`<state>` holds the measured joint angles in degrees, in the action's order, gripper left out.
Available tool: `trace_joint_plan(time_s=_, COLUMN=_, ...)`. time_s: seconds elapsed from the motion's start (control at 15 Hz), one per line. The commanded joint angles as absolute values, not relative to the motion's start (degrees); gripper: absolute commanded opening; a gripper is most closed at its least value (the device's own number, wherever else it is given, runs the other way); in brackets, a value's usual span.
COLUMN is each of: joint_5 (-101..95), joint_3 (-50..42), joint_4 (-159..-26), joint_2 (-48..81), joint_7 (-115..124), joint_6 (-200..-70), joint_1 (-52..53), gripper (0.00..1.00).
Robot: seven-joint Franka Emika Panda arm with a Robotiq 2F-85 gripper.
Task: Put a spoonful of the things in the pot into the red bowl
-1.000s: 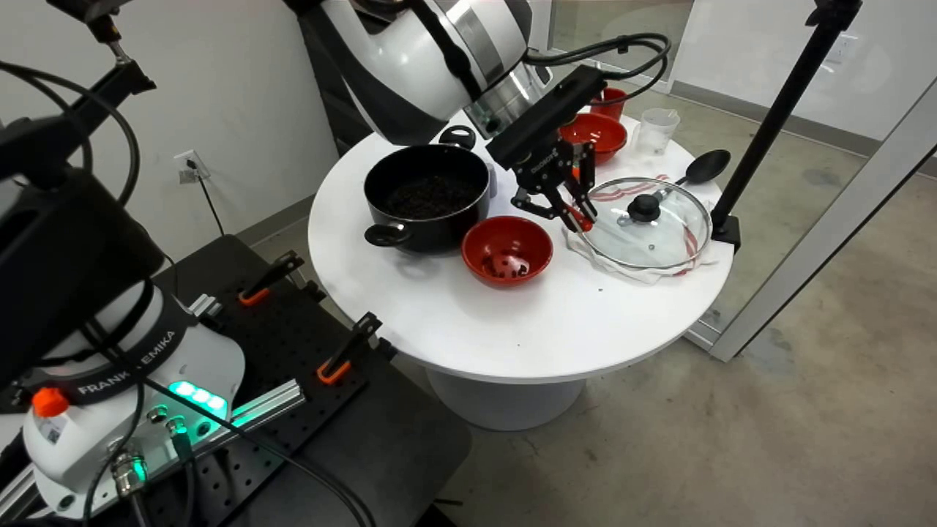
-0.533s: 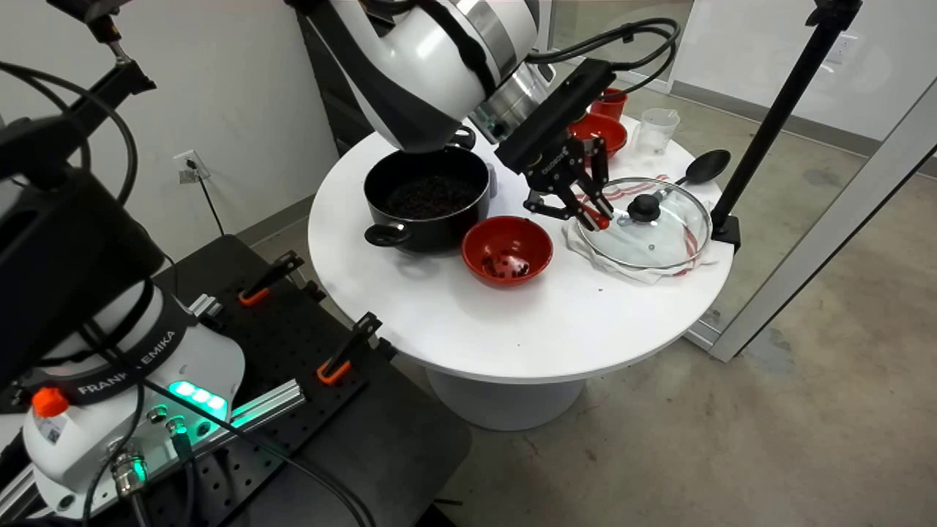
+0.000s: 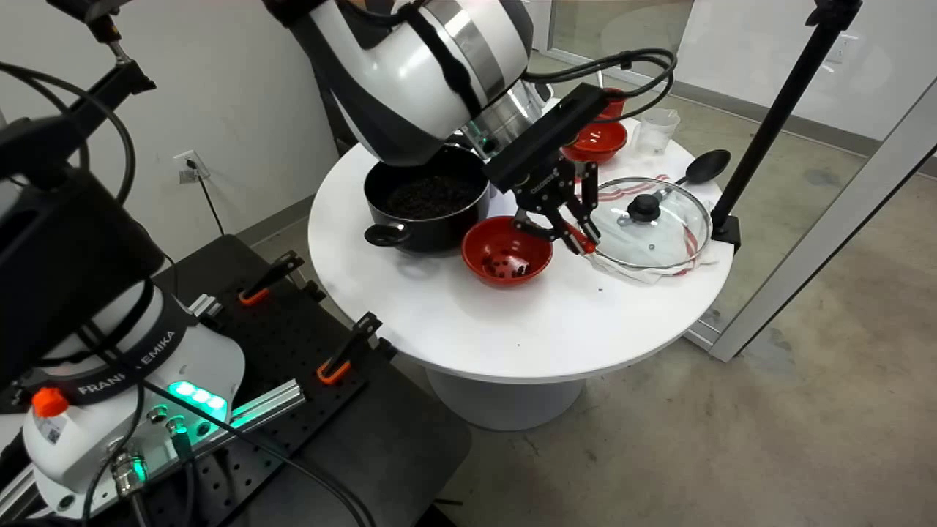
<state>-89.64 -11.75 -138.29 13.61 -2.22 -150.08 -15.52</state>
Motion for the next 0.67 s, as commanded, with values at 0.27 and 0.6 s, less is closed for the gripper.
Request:
trace_joint_plan(time_s=0.27, joint_5=-53.6, joint_3=-1.1, joint_4=-137.8, joint_2=16.4, joint_7=-23.1, joint_6=-142.3, joint_1=-25.2, gripper=0.05)
trace_joint_plan(time_s=0.6, joint_5=-29.3, joint_3=10.0, joint_4=-123.0, joint_2=21.8, joint_7=-33.4, joint_6=-127.2, joint_1=-34.3, gripper=0.05)
